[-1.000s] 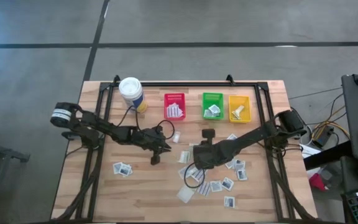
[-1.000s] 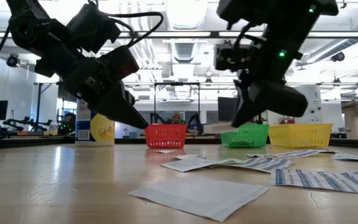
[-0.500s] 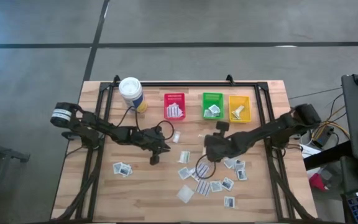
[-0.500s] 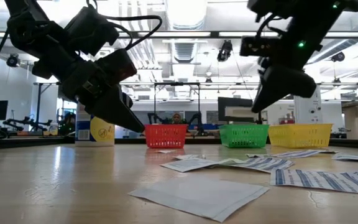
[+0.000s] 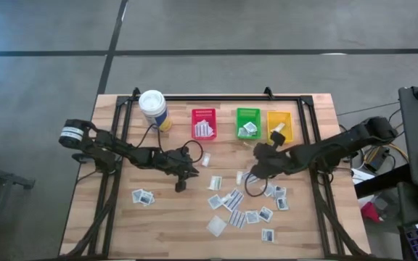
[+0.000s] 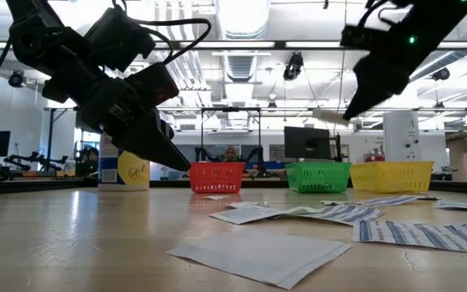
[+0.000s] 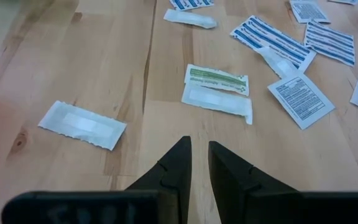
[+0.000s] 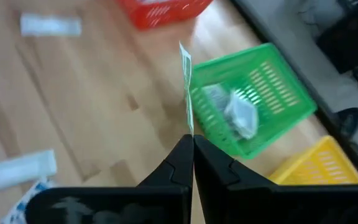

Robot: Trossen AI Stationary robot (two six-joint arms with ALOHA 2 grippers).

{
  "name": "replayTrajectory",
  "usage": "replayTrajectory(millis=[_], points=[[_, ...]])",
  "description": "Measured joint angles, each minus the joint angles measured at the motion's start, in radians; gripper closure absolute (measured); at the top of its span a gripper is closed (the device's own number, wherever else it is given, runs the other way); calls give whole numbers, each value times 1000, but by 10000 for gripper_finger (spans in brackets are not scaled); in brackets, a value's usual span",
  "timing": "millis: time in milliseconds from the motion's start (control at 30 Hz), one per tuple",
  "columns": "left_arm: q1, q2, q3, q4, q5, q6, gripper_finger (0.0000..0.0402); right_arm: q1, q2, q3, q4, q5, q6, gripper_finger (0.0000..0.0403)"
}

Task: Pick & Place First Aid Supplies
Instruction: Put the green bandage in the yellow bin

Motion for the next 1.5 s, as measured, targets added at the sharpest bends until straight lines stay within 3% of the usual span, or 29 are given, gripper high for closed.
replayTrajectory(millis=[267, 533, 800, 1033, 1500], points=[[0, 0, 0, 6, -2, 0, 337, -41, -149, -1, -11, 116, 23, 394], [0, 0, 0, 5, -1, 0, 337, -152, -241, -1, -36, 134, 35, 394], [0, 0, 0, 4, -1, 0, 337, -269, -275, -2, -214, 133, 165, 394], [0, 0, 0, 4, -1, 0, 337, -341, -283, -2, -352, 42, 280, 394], [0, 0, -1, 4, -1, 0, 337, -460, -279, -128, -362, -187, 329, 394]])
